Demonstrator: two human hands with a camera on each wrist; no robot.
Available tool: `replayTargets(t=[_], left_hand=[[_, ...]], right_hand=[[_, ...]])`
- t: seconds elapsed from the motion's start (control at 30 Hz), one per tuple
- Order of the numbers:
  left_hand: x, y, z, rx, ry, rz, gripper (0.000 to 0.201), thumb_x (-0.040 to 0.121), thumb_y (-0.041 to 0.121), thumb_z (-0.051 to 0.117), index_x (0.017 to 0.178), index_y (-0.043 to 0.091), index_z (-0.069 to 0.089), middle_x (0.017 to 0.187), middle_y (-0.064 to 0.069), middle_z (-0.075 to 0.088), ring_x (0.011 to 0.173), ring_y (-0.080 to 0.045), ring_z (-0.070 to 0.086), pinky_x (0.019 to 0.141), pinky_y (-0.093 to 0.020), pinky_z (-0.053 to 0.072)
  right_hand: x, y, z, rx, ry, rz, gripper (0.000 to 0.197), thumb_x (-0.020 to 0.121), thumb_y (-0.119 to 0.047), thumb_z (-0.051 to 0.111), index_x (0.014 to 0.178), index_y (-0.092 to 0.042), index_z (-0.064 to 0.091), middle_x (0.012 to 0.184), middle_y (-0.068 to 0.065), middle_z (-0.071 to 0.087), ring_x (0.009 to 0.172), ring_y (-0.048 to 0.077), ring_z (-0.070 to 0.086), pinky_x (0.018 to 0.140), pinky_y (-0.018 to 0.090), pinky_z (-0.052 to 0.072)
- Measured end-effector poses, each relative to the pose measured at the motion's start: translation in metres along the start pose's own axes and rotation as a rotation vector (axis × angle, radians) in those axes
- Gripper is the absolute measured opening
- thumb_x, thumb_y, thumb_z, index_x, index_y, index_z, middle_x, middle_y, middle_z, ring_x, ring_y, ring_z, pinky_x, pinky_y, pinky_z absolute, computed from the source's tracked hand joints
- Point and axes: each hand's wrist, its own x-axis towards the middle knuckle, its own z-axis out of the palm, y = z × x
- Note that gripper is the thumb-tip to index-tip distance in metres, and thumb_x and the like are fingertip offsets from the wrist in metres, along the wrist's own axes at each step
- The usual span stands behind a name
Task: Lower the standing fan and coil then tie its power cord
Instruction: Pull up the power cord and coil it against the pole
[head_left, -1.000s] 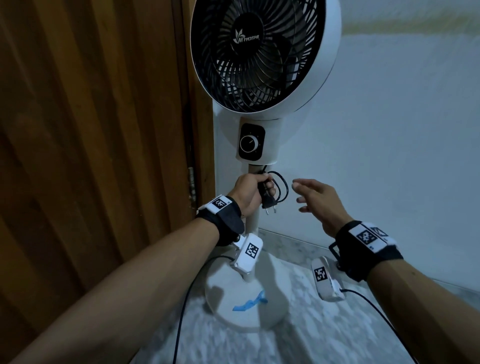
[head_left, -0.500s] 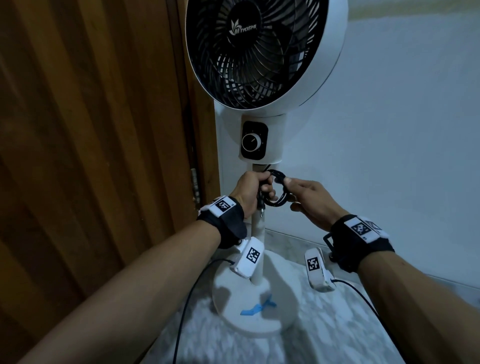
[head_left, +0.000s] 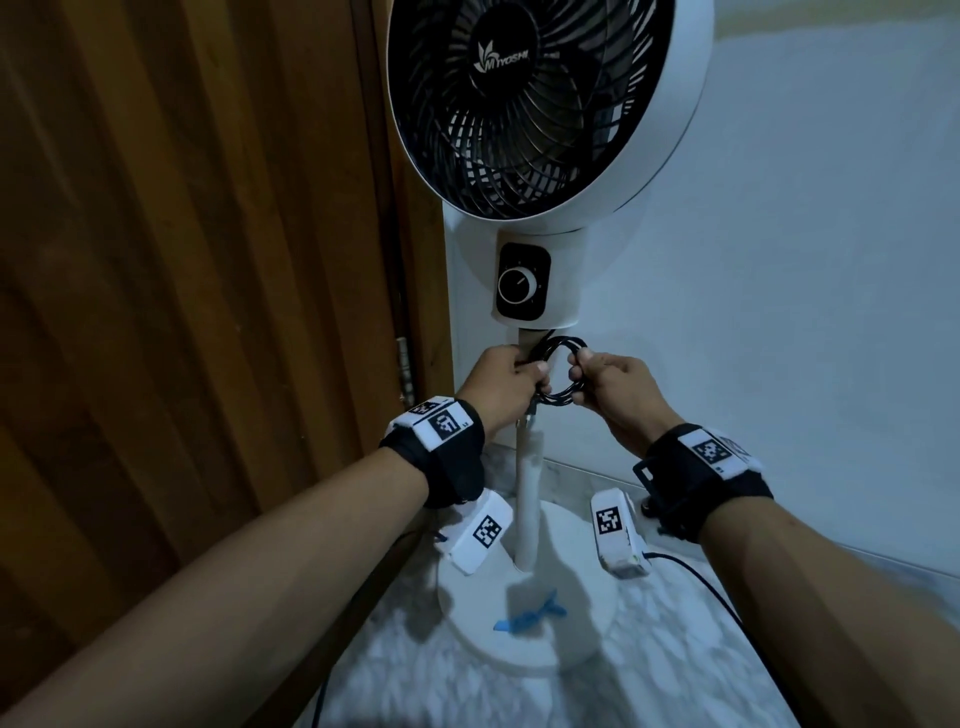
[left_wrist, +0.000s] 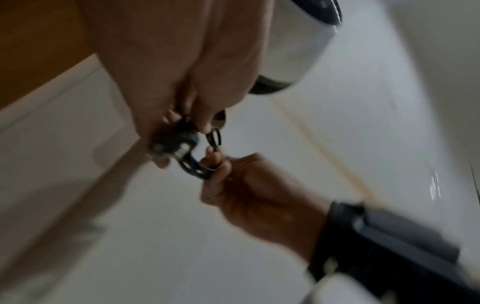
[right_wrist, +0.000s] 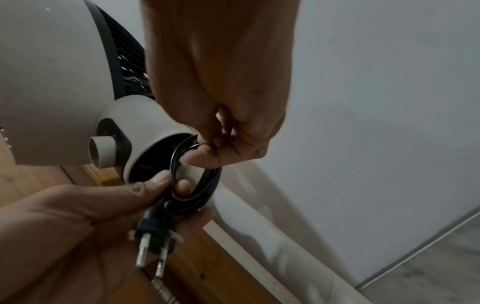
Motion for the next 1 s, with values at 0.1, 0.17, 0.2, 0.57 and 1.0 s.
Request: replayTargets(t=[0.1,0.17,0.2,0.57,1.0], left_hand=[[0.0,-0.004,0.001,0.079,0.092,-0.014,0.02,0.093,0.02,0.055,0.094,0.006,0.069,0.091,-0.015,0.074,0.082,-0.031,0.07,0.082,-0.042,0.059],[-0.001,-0.005,0.001,0.234,0.077,0.019,0.023,0.094,0.024,0.052,0.095,0.009,0.069,0.092,-0.016,0.073,0.085,-0.033,0.07,0.08,-0.044,0.06],[-0.002,-0.005,0.001,0.281,0.069,0.031,0.024,0.095,0.023,0.051,0.094,0.007,0.069,0.091,-0.017,0.072,0.084,-0.033,0.07,0.078,-0.043,0.06],[0.002,-0.007,0.003,0.108,0.21,-0.002,0.023,0.09,0.012,0.055,0.092,0.003,0.076,0.081,-0.016,0.076,0.067,-0.022,0.068,0.068,-0.036,0.06],[0.012,-0.031,0.009,0.121,0.256,0.102,0.023,0.088,0.013,0.055,0.082,-0.002,0.071,0.085,-0.024,0.072,0.069,-0.023,0.059,0.07,-0.039,0.057]], right_hand=[[-0.001,0.0,0.003,0.055,0.009,0.002,0.023,0.103,-0.017,0.05,0.098,0.001,0.065,0.075,0.003,0.055,0.063,0.012,0.051,0.056,0.016,0.051],[-0.004,0.0,0.003,0.07,0.021,0.007,0.024,0.101,-0.016,0.053,0.106,0.004,0.066,0.076,0.004,0.056,0.065,0.012,0.053,0.056,0.015,0.053],[-0.006,0.001,0.002,0.072,0.027,0.01,0.024,0.101,-0.015,0.055,0.108,0.005,0.066,0.078,0.005,0.058,0.067,0.012,0.055,0.057,0.015,0.054],[-0.017,-0.005,-0.008,0.116,-0.012,0.048,0.017,0.097,-0.001,0.054,0.106,0.007,0.066,0.091,0.014,0.069,0.083,0.018,0.067,0.083,0.027,0.059],[-0.02,0.069,-0.025,-0.476,-0.133,0.21,0.022,0.09,0.002,0.055,0.104,0.001,0.073,0.093,0.015,0.068,0.077,0.022,0.065,0.078,0.033,0.062]])
